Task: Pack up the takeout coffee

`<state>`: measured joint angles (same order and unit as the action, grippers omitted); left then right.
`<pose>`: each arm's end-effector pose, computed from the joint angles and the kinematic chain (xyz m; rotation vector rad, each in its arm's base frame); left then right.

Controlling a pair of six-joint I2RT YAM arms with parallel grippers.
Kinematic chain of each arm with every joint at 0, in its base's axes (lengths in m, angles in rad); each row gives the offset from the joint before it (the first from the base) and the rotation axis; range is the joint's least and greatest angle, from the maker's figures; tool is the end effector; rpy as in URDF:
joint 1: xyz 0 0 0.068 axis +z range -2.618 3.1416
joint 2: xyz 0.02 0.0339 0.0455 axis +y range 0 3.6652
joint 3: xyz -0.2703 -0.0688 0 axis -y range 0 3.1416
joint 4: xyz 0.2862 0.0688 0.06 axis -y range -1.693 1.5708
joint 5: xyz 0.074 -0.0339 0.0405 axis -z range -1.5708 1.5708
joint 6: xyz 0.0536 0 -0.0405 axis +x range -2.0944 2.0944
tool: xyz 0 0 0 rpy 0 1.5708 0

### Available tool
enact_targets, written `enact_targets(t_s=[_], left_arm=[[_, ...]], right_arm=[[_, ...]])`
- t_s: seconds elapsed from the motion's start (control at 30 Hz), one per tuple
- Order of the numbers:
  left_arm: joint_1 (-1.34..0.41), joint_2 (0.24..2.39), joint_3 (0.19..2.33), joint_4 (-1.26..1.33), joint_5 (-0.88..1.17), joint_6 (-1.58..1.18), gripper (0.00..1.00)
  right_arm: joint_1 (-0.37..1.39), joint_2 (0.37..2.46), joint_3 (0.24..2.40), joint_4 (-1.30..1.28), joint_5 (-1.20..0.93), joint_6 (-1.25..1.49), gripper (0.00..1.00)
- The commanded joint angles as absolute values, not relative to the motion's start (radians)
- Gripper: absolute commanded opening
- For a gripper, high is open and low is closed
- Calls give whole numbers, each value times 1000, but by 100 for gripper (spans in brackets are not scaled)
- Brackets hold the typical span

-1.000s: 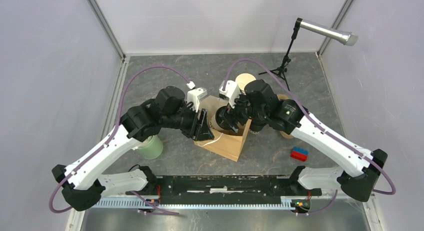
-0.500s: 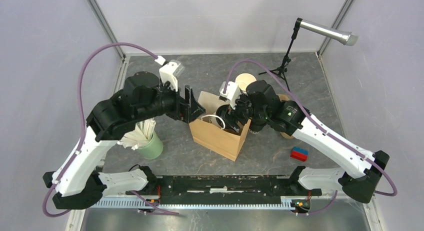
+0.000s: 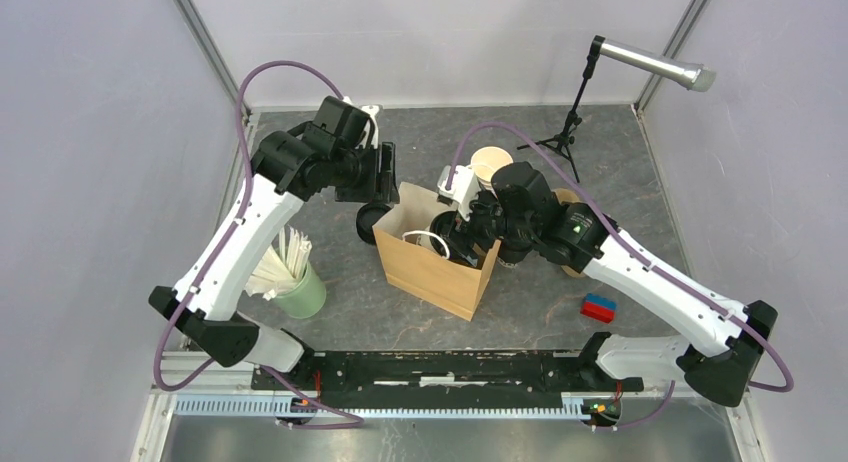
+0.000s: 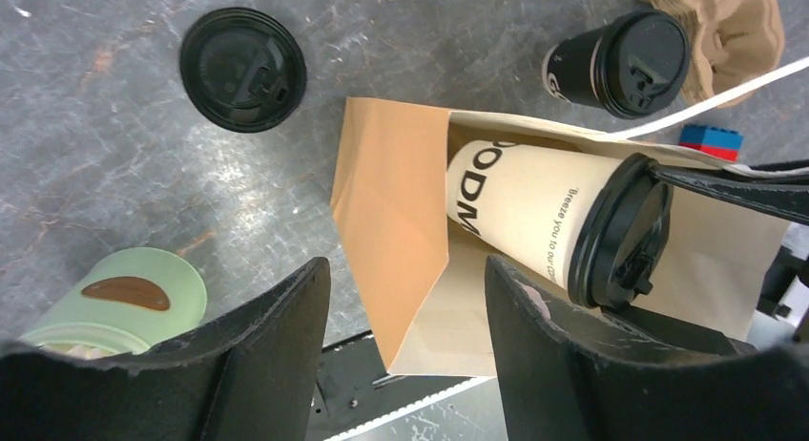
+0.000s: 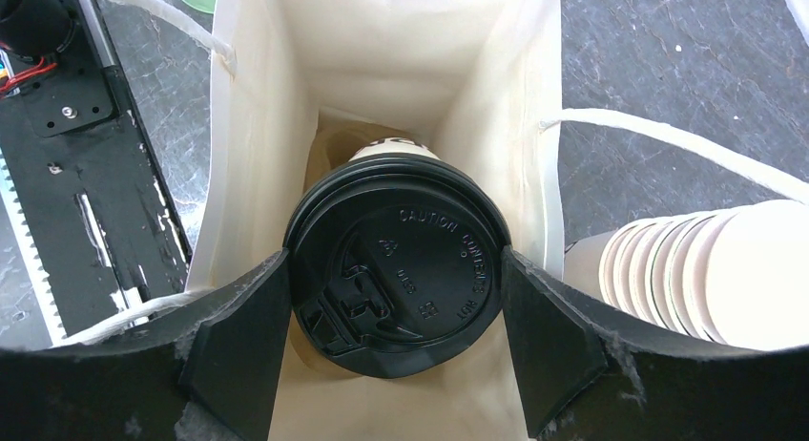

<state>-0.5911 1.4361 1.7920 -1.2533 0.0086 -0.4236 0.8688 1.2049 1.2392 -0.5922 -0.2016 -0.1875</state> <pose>0.2577 -0.1735 0.4376 0.2148 2.5129 -0.4384 0.1950 0.2471 0.3687 -1.2016 1.8174 0.6105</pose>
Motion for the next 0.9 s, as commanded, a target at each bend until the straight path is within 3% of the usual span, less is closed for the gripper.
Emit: enact_targets(t_s=[0.0, 0.3, 0.4, 0.5, 0.57, 0.73, 0.87], left_arm=[[-585, 1456, 1805, -1277, 103, -390, 67], [-585, 1534, 1799, -1281, 184, -356, 60], [-584, 1553, 1804, -1282, 185, -335, 43], [-584, 1554, 1802, -1268, 186, -322, 17], [-584, 1537, 1793, -1239, 215, -319, 5], [-589, 1416, 1704, -1089, 291, -343, 2], [-590, 1245, 1464, -863, 311, -370, 2]], right_arm=[[870, 1176, 1235, -553, -214, -213, 71], [870, 1166, 1222, -547, -212, -227, 71], [870, 1159, 1208, -525, -211, -241, 71], [871, 1162, 1214, -507, -204, -267, 71], [870, 1165, 1228, -497, -203, -286, 71], [870, 1166, 1243, -451, -229, -339, 72], [870, 1169, 1219, -412, -272, -354, 72]])
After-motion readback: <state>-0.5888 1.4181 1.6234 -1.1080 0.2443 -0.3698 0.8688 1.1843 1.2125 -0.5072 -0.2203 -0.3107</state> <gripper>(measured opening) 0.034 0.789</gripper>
